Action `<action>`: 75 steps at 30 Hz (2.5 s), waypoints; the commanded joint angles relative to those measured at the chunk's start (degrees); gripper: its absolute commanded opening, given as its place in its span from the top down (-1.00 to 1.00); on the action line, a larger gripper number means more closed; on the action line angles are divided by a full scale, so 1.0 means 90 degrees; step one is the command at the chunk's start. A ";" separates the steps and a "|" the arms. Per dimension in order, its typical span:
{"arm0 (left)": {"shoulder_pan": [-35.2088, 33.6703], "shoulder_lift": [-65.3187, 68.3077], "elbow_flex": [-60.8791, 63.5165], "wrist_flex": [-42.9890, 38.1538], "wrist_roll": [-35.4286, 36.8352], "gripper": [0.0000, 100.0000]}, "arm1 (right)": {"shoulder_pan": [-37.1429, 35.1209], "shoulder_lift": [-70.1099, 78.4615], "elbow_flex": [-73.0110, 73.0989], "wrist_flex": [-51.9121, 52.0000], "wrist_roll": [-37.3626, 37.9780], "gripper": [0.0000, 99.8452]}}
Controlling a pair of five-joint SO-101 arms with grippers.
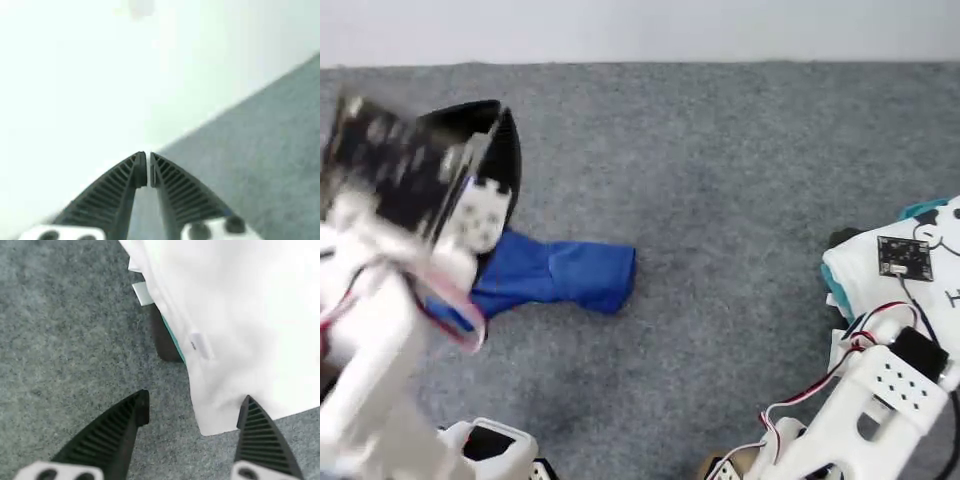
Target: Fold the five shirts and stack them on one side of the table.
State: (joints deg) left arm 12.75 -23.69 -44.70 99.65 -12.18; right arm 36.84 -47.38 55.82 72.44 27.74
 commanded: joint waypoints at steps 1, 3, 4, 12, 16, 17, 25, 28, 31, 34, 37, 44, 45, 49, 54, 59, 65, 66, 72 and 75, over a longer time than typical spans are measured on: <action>-0.0293 0.0303 0.1275 0.0059 -0.0088 0.97 | -0.0073 -0.0103 0.0010 -0.0132 0.0029 0.42; -0.0332 0.0694 0.2398 -0.0225 -0.0098 0.97 | -0.0073 -0.0093 0.0010 -0.0132 0.0029 0.42; -0.0342 0.0928 0.2906 -0.0508 -0.0107 0.97 | -0.0073 -0.0093 0.0010 -0.0132 0.0029 0.42; 0.0137 0.3722 0.4254 -0.1905 -0.0098 0.66 | -0.0073 -0.0093 0.0010 -0.0112 0.0059 0.42; 0.0283 0.5109 0.3551 -0.1797 -0.0156 0.65 | -0.0073 -0.0083 0.0010 -0.0103 0.0059 0.42; 0.0293 0.5421 0.3336 -0.1748 -0.0215 0.65 | -0.0073 -0.0083 0.0010 -0.0103 0.0059 0.42; 0.0410 0.7570 0.1128 -0.1153 -0.0313 0.65 | -0.0073 -0.0083 0.0010 -0.0093 0.0049 0.42; 0.0400 0.8137 0.0308 -0.1035 -0.0313 0.65 | -0.0073 -0.0083 0.0010 -0.0083 0.0049 0.42; 0.0479 0.8674 -0.0337 -0.0615 -0.0322 0.65 | -0.0073 -0.0083 0.0010 -0.0083 0.0049 0.42; 0.0537 0.9250 -0.0874 -0.0459 -0.0332 0.65 | -0.0073 -0.0083 0.0010 -0.0083 0.0049 0.42; 0.0547 0.9612 -0.1392 -0.0117 -0.0342 0.65 | -0.0073 -0.0083 0.0010 -0.0083 0.0049 0.42; 0.0518 0.9680 -0.1822 0.0098 -0.0498 0.97 | -0.0073 -0.0083 0.0010 -0.0112 0.0039 0.42; 0.0498 0.9602 -0.1832 0.0098 -0.0498 0.97 | -0.0073 -0.0083 0.0010 -0.0122 0.0039 0.42; 0.0479 0.9055 -0.1841 0.0098 -0.0498 0.98 | -0.0073 -0.0083 0.0020 -0.0122 0.0039 0.42; 0.0205 0.7853 -0.1792 0.0098 -0.0420 0.98 | -0.0073 -0.0083 0.0020 -0.0122 0.0039 0.42; -0.0186 0.6271 -0.1792 0.0098 -0.0059 0.98 | -0.0073 -0.0083 0.0020 -0.0112 0.0039 0.42; -0.0537 0.4405 -0.1783 0.0107 -0.0059 0.98 | -0.0073 -0.0083 0.0020 -0.0122 0.0039 0.42; -0.0567 0.4103 -0.1783 0.0107 -0.0059 0.98 | -0.0073 -0.0083 0.0020 -0.0122 0.0039 0.42; -0.0586 0.2276 -0.1206 0.0098 -0.0049 0.98 | -0.0073 -0.0083 0.0020 -0.0132 0.0029 0.42; -0.0166 0.1553 -0.0552 0.0088 -0.0059 0.98 | -0.0083 -0.0083 0.0020 -0.0142 0.0029 0.42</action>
State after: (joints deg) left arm 8.26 -2.15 -53.32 99.56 -13.32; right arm 36.84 -47.38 56.18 72.44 27.82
